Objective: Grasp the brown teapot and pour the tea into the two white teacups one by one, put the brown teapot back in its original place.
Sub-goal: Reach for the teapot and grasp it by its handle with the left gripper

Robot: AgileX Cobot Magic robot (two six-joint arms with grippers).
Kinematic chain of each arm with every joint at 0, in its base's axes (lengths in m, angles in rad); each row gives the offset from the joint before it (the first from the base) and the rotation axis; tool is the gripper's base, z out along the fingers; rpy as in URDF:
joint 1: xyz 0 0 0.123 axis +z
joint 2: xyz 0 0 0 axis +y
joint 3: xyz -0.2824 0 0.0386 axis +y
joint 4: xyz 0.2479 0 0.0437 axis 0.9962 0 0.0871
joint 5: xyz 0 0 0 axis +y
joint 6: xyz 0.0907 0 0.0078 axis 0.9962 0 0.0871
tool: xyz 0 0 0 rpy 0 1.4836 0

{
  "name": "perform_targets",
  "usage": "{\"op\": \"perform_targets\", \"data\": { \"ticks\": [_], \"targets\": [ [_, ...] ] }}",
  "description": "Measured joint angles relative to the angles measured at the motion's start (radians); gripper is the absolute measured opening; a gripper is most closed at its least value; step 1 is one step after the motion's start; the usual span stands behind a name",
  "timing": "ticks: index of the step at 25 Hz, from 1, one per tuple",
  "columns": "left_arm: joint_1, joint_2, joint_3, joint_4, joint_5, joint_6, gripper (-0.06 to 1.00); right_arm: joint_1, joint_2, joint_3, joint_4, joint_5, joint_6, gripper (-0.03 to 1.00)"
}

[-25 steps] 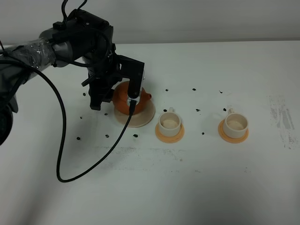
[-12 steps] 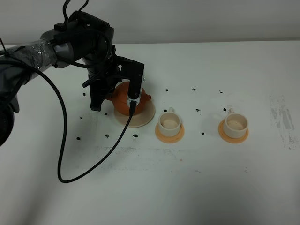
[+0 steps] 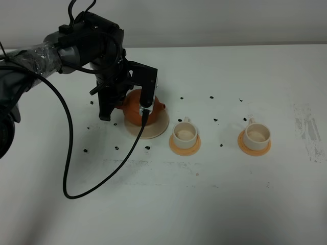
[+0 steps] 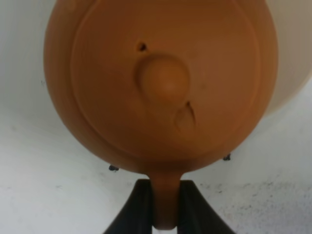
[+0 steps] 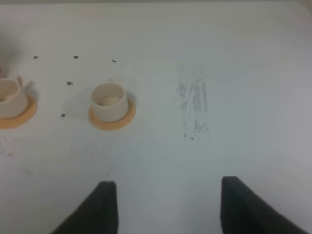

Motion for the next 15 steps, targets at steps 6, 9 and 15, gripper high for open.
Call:
{"op": "perform_targets", "data": {
  "ticks": [6, 9, 15],
  "targets": [
    [0.0, -0.012, 0.0, -0.033, 0.0, 0.005, 0.12, 0.0, 0.0, 0.0, 0.0, 0.0, 0.0, 0.49],
    [0.0, -0.021, 0.002, -0.051, 0.001, 0.007, 0.12, 0.0, 0.0, 0.0, 0.0, 0.0, 0.0, 0.49],
    [0.0, -0.025, 0.002, -0.074, -0.003, 0.016, 0.12, 0.0, 0.0, 0.0, 0.0, 0.0, 0.001, 0.49]
  ]
}}
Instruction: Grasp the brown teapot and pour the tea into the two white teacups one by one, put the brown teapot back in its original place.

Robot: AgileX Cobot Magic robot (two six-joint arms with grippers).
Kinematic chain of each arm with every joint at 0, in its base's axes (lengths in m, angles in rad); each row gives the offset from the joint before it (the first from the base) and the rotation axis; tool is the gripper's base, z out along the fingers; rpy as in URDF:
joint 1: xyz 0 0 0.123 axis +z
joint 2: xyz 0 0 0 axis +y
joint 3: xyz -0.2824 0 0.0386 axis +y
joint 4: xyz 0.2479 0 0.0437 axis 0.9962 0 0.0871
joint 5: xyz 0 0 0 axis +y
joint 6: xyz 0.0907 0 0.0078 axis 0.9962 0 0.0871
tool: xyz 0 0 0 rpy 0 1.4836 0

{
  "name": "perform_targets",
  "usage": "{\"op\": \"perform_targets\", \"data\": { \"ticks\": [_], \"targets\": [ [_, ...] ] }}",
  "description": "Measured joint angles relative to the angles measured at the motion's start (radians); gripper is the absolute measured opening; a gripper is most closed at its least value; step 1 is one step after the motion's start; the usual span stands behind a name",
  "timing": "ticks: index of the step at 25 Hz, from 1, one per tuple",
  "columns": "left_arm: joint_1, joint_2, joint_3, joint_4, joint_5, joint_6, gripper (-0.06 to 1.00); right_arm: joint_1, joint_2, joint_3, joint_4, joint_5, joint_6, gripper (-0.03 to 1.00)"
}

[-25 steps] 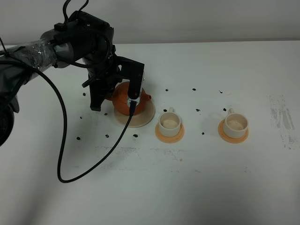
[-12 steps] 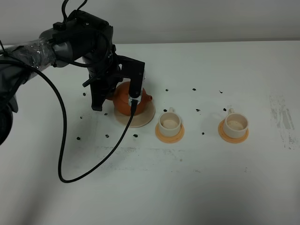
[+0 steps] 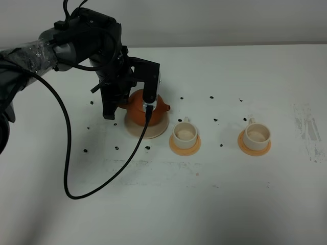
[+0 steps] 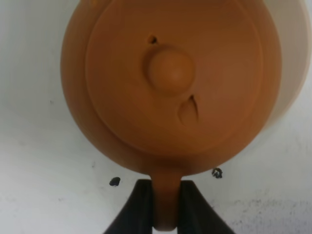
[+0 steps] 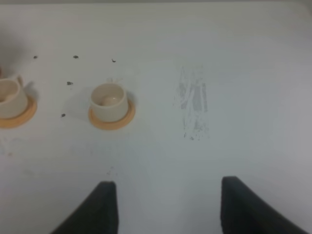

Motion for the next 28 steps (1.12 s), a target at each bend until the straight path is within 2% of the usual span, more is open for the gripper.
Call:
{"op": "perform_targets", "data": {
  "ticks": [11, 18, 28],
  "targets": [
    [0.0, -0.058, 0.0, -0.058, -0.017, 0.091, 0.12, 0.0, 0.0, 0.0, 0.0, 0.0, 0.0, 0.49],
    [-0.003, -0.087, 0.0, -0.052, -0.016, 0.111, 0.12, 0.0, 0.0, 0.0, 0.0, 0.0, 0.0, 0.49],
    [-0.049, -0.087, 0.0, -0.005, -0.013, 0.13, 0.12, 0.0, 0.0, 0.0, 0.0, 0.0, 0.0, 0.49]
  ]
}}
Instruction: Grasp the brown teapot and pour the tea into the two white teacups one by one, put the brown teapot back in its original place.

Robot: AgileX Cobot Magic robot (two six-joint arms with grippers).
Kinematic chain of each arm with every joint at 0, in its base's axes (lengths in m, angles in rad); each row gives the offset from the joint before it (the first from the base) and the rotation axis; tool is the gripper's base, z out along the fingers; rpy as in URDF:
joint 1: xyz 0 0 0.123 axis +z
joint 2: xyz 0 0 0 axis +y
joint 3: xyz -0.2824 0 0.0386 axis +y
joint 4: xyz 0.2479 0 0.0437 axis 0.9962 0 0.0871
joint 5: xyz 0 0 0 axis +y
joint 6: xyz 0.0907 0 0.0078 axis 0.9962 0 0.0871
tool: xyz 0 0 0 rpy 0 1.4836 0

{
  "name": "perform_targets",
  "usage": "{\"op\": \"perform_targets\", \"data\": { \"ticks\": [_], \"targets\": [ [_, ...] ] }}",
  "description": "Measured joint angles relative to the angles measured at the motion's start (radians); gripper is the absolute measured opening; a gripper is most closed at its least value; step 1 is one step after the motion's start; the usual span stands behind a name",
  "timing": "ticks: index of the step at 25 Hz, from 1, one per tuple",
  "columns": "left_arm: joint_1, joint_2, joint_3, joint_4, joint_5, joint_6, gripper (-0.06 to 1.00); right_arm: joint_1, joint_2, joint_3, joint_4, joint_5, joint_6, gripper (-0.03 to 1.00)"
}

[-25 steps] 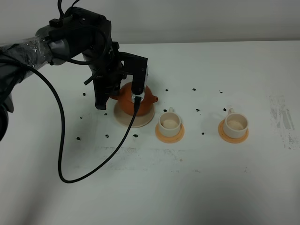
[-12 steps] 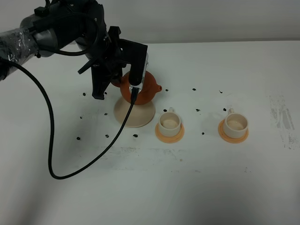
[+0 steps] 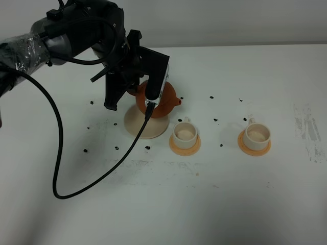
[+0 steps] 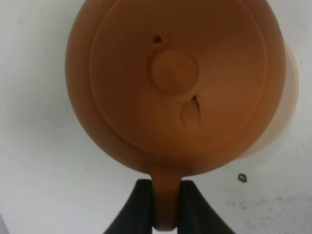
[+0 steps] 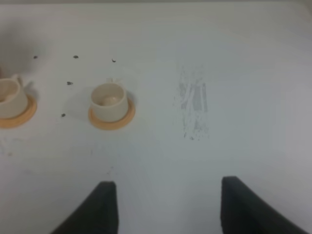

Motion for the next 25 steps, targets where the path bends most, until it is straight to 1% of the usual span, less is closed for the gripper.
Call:
{"op": "perform_targets", "data": {
  "ticks": [3, 8, 16, 25],
  "targets": [
    [-0.01, 0.0, 0.0, 0.02, 0.0, 0.0, 0.12, 0.0, 0.0, 0.0, 0.0, 0.0, 0.0, 0.49],
    [-0.029, 0.0, 0.0, 0.03, 0.0, 0.005, 0.12, 0.0, -0.001, 0.0, 0.0, 0.0, 0.0, 0.49],
    [-0.049, 0.0, 0.0, 0.092, 0.0, 0.015, 0.12, 0.0, -0.001, 0.0, 0.0, 0.0, 0.0, 0.49],
    [-0.064, 0.0, 0.0, 0.102, 0.007, 0.039, 0.12, 0.0, -0.001, 0.0, 0.0, 0.0, 0.0, 0.49]
  ]
}}
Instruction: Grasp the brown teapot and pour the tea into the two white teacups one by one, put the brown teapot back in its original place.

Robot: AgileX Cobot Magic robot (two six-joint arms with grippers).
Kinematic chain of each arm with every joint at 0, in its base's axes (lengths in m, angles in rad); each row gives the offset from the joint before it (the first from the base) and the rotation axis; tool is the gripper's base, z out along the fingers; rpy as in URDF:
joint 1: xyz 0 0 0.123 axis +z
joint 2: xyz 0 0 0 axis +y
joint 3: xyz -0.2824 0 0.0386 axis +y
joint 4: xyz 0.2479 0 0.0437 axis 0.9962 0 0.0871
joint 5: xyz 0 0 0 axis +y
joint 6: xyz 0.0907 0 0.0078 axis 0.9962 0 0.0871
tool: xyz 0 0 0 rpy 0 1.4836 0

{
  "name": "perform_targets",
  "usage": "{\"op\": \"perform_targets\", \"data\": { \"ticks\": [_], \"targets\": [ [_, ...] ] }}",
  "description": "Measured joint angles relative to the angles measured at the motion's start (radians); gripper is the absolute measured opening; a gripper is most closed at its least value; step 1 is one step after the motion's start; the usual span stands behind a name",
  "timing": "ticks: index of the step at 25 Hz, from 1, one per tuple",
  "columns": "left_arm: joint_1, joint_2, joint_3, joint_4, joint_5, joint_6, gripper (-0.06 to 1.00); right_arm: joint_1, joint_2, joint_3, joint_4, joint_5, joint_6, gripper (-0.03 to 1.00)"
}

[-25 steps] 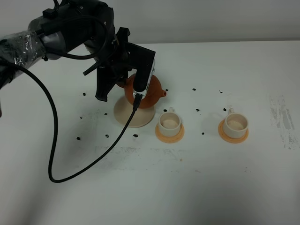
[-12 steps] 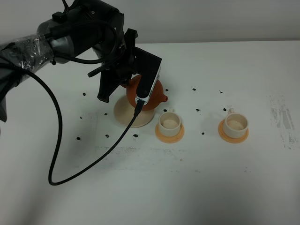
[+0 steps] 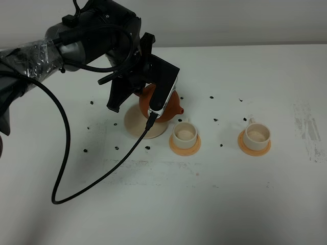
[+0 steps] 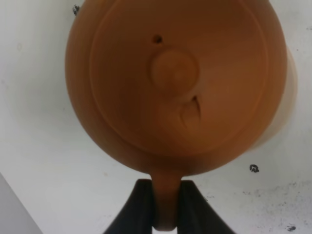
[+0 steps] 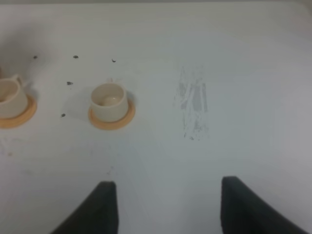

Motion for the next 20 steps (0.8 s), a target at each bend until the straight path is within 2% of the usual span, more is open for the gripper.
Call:
{"op": "perform_targets", "data": {
  "ticks": [9, 16, 20],
  "targets": [
    [-0.007, -0.007, 0.009, 0.014, 0.005, 0.0, 0.12, 0.0, 0.0, 0.0, 0.0, 0.0, 0.0, 0.49],
    [-0.007, -0.091, 0.165, 0.042, -0.089, 0.001, 0.12, 0.0, 0.0, 0.0, 0.0, 0.0, 0.0, 0.49],
    [-0.007, -0.099, 0.182, 0.047, -0.108, 0.001, 0.12, 0.0, 0.0, 0.0, 0.0, 0.0, 0.0, 0.49]
  ]
}}
